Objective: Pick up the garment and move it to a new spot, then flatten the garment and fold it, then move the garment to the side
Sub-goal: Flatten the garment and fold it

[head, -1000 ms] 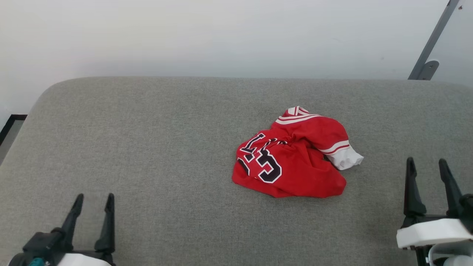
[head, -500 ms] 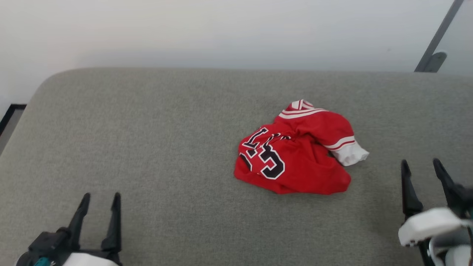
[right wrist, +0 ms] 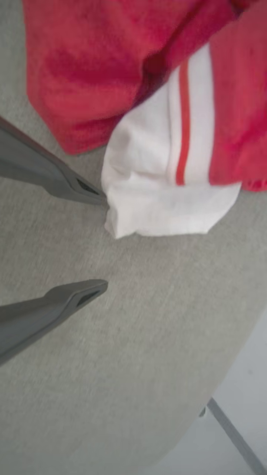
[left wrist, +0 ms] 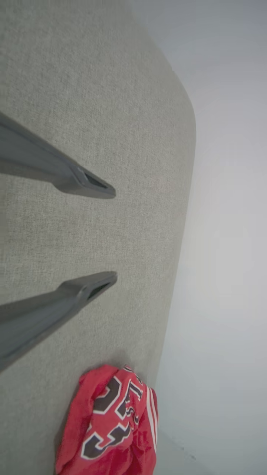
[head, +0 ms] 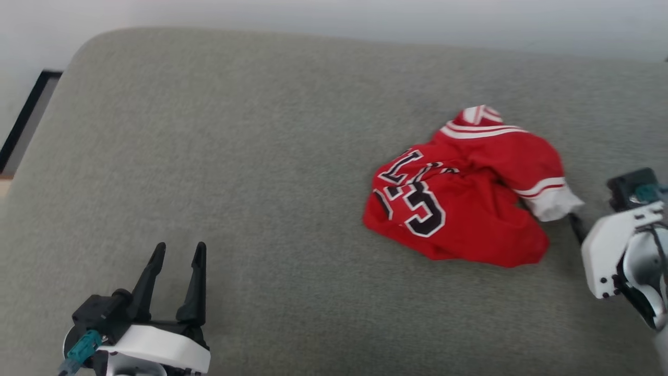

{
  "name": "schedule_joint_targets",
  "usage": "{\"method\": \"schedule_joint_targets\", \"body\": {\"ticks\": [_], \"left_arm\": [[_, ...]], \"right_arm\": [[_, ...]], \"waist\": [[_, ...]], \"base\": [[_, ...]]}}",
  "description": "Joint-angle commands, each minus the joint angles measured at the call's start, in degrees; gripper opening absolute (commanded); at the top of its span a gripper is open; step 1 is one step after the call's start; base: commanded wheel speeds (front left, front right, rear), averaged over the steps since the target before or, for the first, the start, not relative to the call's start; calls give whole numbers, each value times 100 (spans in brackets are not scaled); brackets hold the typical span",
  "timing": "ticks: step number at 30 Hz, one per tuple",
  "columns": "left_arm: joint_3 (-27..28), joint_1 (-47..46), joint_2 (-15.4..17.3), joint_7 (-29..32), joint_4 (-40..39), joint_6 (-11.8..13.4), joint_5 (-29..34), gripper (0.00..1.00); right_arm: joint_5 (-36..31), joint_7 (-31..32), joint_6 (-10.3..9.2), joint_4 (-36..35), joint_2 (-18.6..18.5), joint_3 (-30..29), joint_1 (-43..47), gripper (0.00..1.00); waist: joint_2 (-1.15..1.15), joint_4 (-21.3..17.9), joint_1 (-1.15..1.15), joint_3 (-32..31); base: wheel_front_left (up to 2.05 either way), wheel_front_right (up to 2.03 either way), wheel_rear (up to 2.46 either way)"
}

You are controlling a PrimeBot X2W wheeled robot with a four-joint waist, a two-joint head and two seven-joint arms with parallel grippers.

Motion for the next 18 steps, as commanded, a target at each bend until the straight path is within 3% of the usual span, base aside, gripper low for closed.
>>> {"method": "schedule_joint_targets", "body": {"ticks": [1, 11, 12, 13, 14, 15, 18], "left_arm": [[-20, -138, -5, -28, 31, 11, -67, 100], [-127, -390, -69, -28, 144, 11, -225, 100], [-129, -389, -68, -28, 157, 11, -223, 100], [-132, -396, -68, -29, 166, 11, -226, 100], [-120, -401, -67, -28, 168, 11, -238, 100], [-104, -400, -67, -29, 167, 11, -249, 100], [-71, -394, -62, -29, 171, 11, -274, 100]], "right_arm": [[149, 200, -3, -72, -94, 121, -143, 100], [555, 885, -2, -87, -348, 518, -412, 100], [553, 920, -3, -59, -344, 530, -393, 52], [578, 947, -3, -25, -320, 477, -396, 40], [581, 971, -4, 7, -310, 437, -398, 5], [563, 1001, -4, 28, -324, 412, -391, 0], [507, 910, -4, 50, -308, 205, -392, 0]], "waist": [[0, 191, 0, 210], [0, 432, 0, 511], [0, 436, 0, 519], [0, 435, 0, 524], [0, 428, 0, 526], [0, 415, 0, 525], [0, 349, 0, 497]], "base": [[0, 0, 0], [0, 0, 0], [0, 0, 0], [0, 0, 0], [0, 0, 0], [0, 0, 0], [0, 0, 0]]}}
